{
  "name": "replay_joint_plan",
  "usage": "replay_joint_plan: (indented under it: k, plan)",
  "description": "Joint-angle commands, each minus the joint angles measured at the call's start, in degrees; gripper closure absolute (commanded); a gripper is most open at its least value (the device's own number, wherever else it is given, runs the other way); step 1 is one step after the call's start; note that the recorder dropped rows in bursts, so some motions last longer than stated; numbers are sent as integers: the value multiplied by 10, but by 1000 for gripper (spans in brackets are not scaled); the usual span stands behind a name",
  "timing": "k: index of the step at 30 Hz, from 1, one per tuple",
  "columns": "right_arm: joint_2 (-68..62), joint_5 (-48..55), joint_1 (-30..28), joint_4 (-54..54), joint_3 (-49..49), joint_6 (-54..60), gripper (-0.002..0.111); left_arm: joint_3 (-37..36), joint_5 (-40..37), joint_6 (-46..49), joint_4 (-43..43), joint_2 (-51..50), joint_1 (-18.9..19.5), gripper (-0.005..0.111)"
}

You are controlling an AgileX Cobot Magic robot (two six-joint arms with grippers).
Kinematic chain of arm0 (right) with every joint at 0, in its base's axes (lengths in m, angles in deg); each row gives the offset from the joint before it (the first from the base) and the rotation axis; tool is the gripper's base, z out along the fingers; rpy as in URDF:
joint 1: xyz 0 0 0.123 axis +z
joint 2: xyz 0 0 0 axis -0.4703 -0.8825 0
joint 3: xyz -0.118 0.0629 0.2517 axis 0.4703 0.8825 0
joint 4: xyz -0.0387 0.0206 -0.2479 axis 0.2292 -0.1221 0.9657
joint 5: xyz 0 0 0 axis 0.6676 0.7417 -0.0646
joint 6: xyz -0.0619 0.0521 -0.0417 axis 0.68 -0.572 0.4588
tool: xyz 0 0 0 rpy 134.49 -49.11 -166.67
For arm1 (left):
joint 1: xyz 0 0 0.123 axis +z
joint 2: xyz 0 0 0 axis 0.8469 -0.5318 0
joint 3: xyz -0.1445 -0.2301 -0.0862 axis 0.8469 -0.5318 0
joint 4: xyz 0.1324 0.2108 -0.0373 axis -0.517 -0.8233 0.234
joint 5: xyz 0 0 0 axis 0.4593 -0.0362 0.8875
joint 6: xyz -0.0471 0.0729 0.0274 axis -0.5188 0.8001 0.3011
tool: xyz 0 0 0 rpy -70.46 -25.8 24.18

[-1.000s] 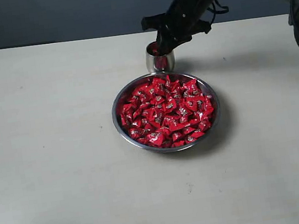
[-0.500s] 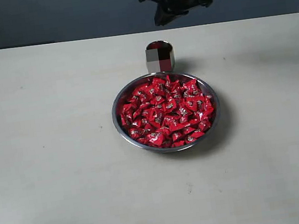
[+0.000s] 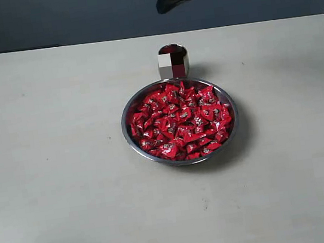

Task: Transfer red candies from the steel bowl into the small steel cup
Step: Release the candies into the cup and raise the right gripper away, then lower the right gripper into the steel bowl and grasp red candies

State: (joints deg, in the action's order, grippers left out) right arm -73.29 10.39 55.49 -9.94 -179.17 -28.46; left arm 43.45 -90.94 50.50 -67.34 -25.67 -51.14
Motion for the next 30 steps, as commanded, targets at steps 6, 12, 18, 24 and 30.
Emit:
replay_joint_plan:
  k: [6,12,18,24,30]
  plan:
    - [11,13,35,18,-3,9,109,5,5,-2,-1,3,1,106]
    - [27,27,43,51,13,-5,109,5,5,-2,-1,3,1,106]
    - [85,-32,43,59,123,-6,109,5,5,-2,-1,3,1,106]
    - [173,-120,43,58,279,-3,109,5,5,-2,-1,3,1,106]
    - [247,-175,43,59,401,22,109,5,5,-2,-1,3,1,106]
